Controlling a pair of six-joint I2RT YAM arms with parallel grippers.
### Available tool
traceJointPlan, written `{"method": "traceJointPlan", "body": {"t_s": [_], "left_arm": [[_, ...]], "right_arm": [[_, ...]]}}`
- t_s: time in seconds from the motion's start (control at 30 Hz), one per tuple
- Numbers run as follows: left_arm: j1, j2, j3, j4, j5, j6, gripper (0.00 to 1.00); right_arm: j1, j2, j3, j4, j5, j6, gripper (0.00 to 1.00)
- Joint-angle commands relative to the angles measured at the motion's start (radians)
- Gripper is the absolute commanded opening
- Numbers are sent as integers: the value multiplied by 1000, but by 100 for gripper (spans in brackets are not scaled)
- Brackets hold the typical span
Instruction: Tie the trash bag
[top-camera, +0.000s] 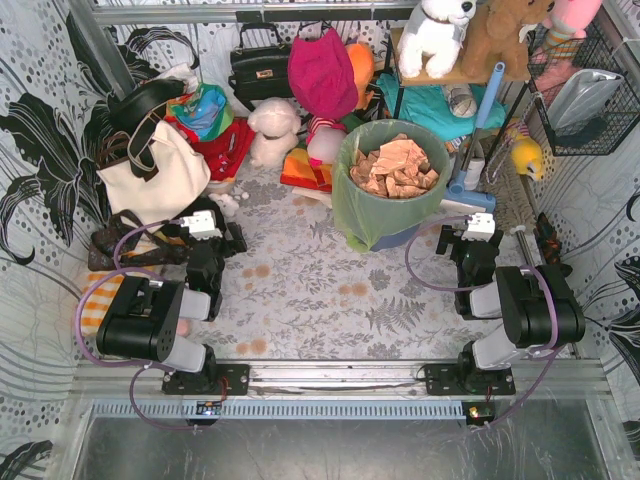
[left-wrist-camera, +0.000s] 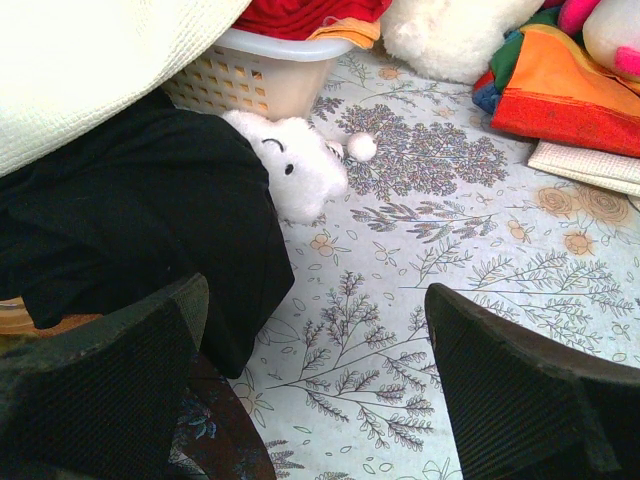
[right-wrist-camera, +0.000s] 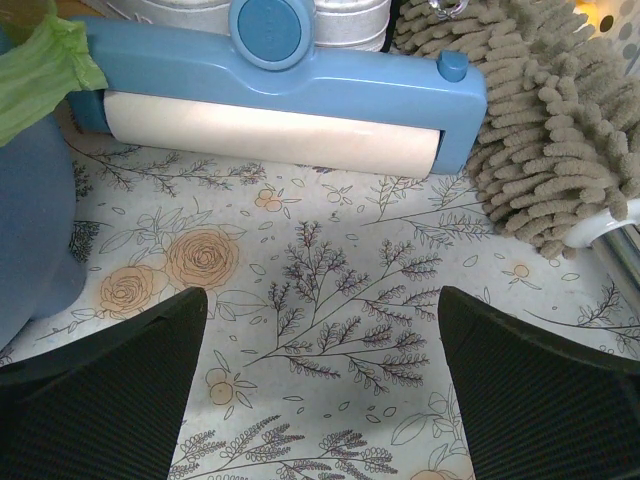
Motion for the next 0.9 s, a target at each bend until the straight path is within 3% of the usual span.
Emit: {"method": "traceJointPlan", "body": {"t_s": [0.0, 0.87], "left_arm": [[6, 4, 15, 45, 5, -4, 98], [15, 4, 16, 41, 4, -15, 98]], "right_arm": [[-5, 4, 1, 44, 3, 12, 97], [-5, 4, 1, 38, 2, 17, 97]]}}
